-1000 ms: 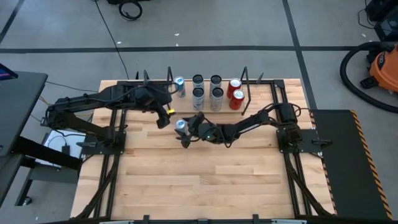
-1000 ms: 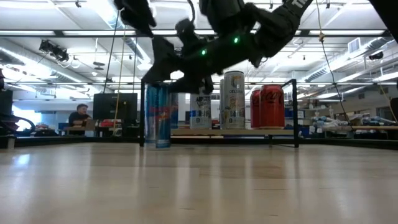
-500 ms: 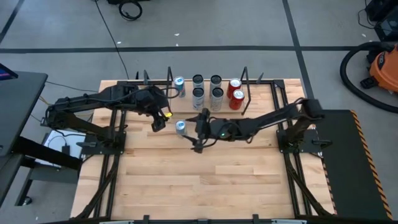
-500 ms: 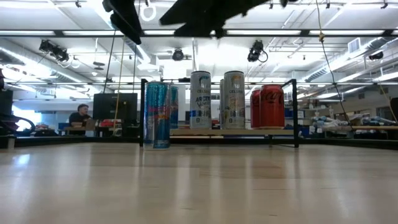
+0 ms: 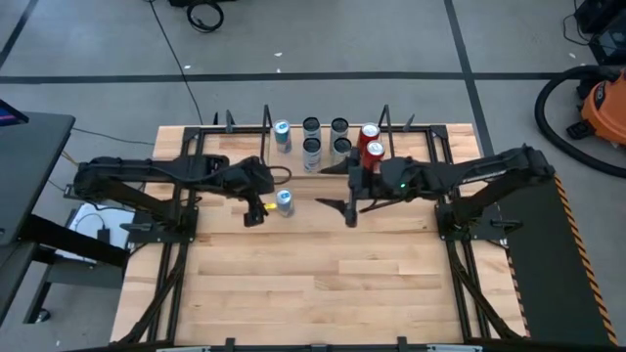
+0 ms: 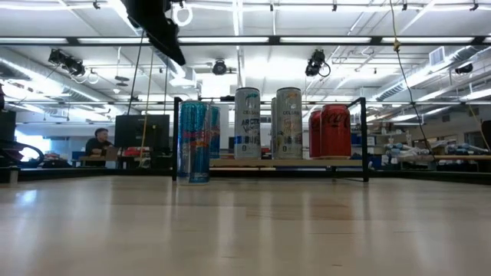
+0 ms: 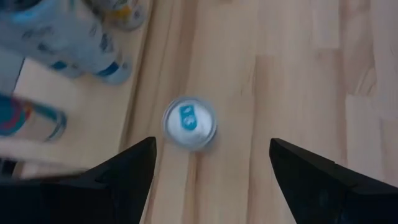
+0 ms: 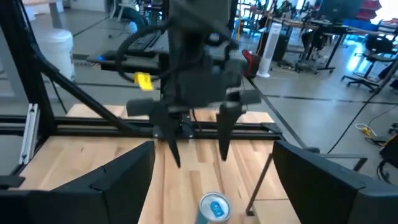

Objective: Place canned beverage on shelf
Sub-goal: Put the blue soda can aligned with the other blue soda can on the shelf

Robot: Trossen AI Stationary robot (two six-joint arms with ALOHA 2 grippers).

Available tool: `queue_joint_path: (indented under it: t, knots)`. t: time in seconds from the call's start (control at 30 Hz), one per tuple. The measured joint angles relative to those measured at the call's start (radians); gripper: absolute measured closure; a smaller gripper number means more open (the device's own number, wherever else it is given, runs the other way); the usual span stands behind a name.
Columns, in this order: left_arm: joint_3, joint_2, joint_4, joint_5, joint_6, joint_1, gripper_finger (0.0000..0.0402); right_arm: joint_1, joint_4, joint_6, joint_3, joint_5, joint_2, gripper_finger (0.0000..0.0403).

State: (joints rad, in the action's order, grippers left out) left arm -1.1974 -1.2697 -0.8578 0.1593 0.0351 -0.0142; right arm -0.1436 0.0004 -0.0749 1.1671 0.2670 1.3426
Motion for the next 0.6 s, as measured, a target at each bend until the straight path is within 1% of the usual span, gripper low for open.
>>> queue_joint_path:
  t: [0.2, 0.43, 0.5, 0.6]
  knots:
    - [0.100, 0.000, 0.177, 0.000, -0.028, 0.001, 0.0088, 0.002, -0.066, -0.008, 0.000, 0.000, -0.043, 0.0068]
    - [0.193, -0.012, 0.292, -0.013, -0.021, -0.036, 0.0088, 0.002, -0.123, -0.011, 0.000, 0.000, -0.033, 0.0069]
    - [0.210, -0.028, 0.346, -0.015, -0.021, -0.047, 0.0088, 0.002, -0.124, -0.016, 0.000, 0.000, -0.027, 0.0069]
    - [0.221, -0.051, 0.368, -0.016, -0.020, -0.068, 0.0088, 0.002, -0.124, -0.018, 0.000, -0.002, -0.023, 0.0069]
